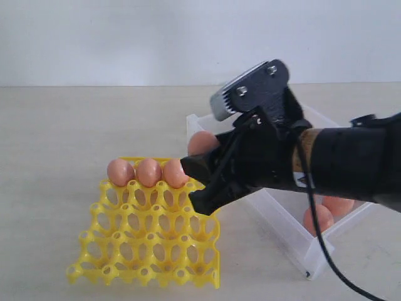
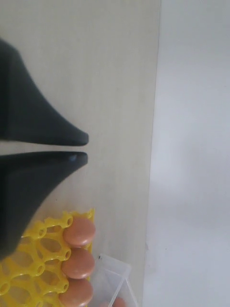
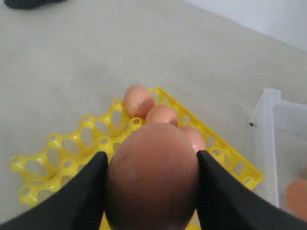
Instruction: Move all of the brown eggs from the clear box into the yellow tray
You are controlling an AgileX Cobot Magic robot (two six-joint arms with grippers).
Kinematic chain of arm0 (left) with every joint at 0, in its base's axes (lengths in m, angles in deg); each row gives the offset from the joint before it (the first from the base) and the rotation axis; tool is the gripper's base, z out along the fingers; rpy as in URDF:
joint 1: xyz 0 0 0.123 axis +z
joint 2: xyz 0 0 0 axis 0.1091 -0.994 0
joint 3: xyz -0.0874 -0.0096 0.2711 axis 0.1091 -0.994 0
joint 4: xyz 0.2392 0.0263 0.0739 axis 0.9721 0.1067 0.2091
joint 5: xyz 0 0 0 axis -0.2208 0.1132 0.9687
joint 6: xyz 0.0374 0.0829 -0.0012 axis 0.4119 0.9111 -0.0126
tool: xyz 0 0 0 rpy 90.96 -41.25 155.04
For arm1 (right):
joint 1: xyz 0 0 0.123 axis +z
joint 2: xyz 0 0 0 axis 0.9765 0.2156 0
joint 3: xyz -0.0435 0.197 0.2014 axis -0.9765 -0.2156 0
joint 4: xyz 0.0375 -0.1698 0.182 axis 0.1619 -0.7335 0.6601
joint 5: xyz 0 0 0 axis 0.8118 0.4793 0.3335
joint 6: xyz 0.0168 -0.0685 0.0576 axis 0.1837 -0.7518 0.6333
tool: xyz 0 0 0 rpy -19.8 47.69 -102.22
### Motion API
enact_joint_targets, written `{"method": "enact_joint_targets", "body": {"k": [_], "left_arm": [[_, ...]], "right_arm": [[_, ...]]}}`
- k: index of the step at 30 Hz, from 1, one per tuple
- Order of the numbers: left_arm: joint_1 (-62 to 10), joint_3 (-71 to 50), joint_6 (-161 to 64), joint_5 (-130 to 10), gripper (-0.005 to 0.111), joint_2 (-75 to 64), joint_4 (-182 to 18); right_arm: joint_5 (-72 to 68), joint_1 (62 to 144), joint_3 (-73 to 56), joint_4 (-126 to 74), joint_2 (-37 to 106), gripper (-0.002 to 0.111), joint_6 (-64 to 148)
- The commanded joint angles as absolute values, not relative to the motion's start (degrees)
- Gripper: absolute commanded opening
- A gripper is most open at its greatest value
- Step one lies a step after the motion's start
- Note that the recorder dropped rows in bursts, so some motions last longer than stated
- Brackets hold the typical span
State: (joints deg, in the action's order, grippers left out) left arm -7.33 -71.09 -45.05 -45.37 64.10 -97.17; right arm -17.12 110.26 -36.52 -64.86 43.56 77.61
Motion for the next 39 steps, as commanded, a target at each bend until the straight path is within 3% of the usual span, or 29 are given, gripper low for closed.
{"method": "enact_joint_targets", "body": {"k": [1, 8, 12, 19, 29, 39], "left_arm": [[-7.5, -71.3, -45.5, -45.7, 0.004, 64.2, -97.3], [-7.5, -71.3, -45.5, -45.7, 0.004, 64.2, -97.3], [-7.5, -71.3, -45.5, -45.7, 0.004, 64.2, -97.3], [-7.5, -71.3, -45.5, -45.7, 0.004, 64.2, -97.3], [-7.5, -71.3, -45.5, -45.7, 0.004, 64.2, -97.3], [-7.5, -71.3, -45.5, -45.7, 0.004, 64.2, -97.3]], "right_arm": [[-17.8, 110.0, -29.8, -65.2, 53.4, 0.0, 76.5], [-17.5, 110.0, -24.1, -65.2, 59.6, 0.0, 75.8], [-18.2, 108.9, -23.4, -61.1, 63.7, 0.0, 64.1], [-36.8, 100.9, -23.2, -41.2, 65.4, 0.0, 56.9], [-52.2, 96.9, -23.2, -18.6, 65.4, 0.0, 61.4], [-58.3, 92.6, -19.0, -17.7, 65.0, 0.0, 38.9]]}}
